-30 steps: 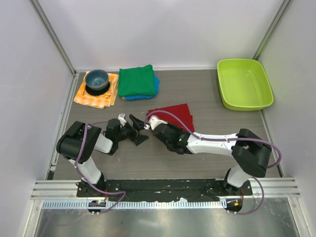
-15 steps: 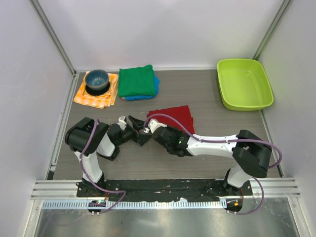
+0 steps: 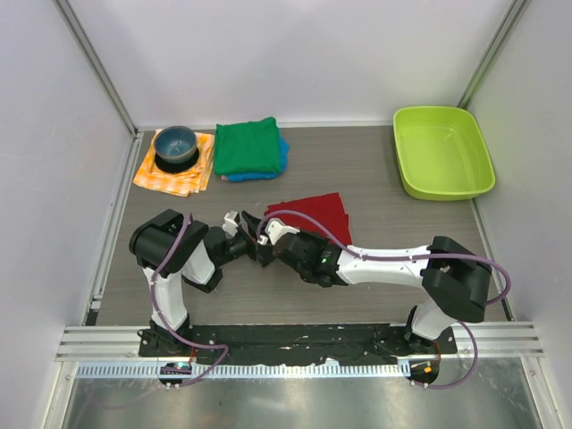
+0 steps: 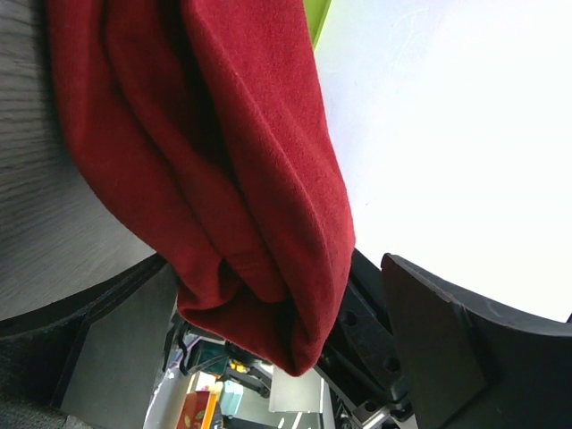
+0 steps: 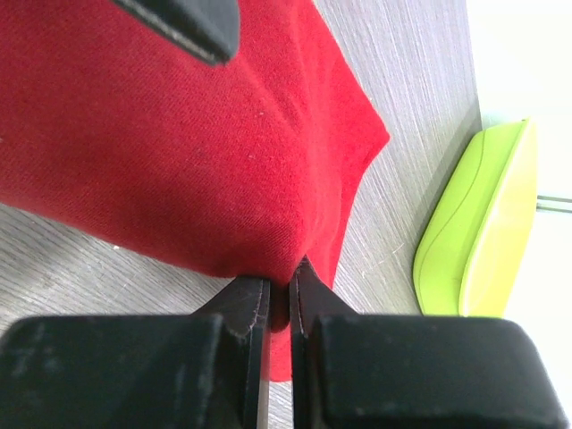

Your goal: Fold and stack the t-shirts

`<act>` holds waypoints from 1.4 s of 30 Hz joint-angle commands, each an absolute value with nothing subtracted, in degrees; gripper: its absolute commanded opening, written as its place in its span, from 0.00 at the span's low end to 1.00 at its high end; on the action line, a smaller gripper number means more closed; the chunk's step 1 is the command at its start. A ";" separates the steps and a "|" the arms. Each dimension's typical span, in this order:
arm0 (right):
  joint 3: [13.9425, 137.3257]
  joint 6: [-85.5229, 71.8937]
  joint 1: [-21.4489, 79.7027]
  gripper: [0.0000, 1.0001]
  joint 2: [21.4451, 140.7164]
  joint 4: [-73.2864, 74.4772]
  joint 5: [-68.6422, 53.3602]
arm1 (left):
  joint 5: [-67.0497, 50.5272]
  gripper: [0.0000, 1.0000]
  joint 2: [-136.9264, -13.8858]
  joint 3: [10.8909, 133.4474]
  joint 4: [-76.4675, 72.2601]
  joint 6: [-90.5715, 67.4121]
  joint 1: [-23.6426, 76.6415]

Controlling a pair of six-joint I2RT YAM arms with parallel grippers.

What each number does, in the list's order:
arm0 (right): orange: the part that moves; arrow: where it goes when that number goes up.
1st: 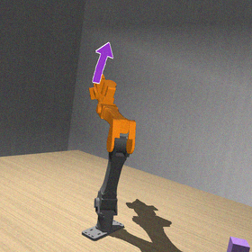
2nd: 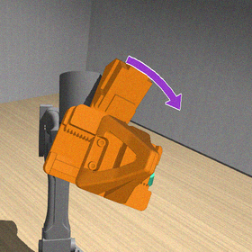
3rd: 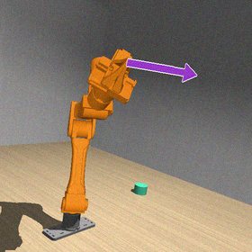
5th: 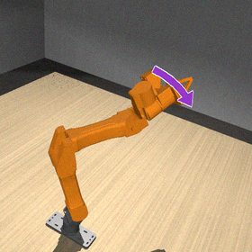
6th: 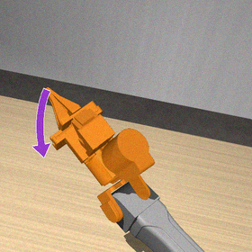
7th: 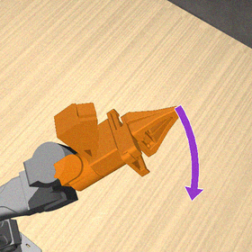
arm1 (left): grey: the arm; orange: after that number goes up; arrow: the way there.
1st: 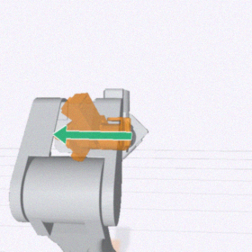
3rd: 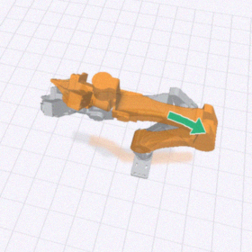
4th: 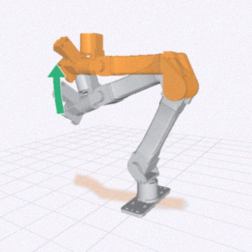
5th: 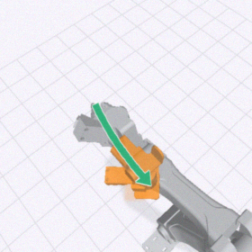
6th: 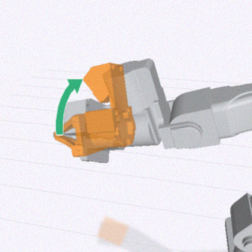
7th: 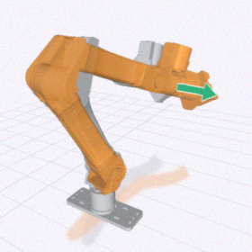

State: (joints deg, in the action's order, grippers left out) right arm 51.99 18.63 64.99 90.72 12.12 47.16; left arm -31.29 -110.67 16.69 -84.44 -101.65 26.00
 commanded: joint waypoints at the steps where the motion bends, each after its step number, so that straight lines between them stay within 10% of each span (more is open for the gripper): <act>1: 55.37 19.86 65.83 0.01 87.71 10.46 49.74 | -32.87 1.00 -113.73 14.42 -86.40 -104.15 27.94; 42: 52.65 14.77 71.98 0.01 82.18 17.48 53.43 | -28.74 1.00 -123.58 20.48 -84.37 -102.66 31.47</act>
State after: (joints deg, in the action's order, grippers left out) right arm 52.31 16.93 69.93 85.73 16.23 50.92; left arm -30.72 -117.86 22.28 -89.10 -100.05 31.81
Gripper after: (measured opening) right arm 0.105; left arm 0.994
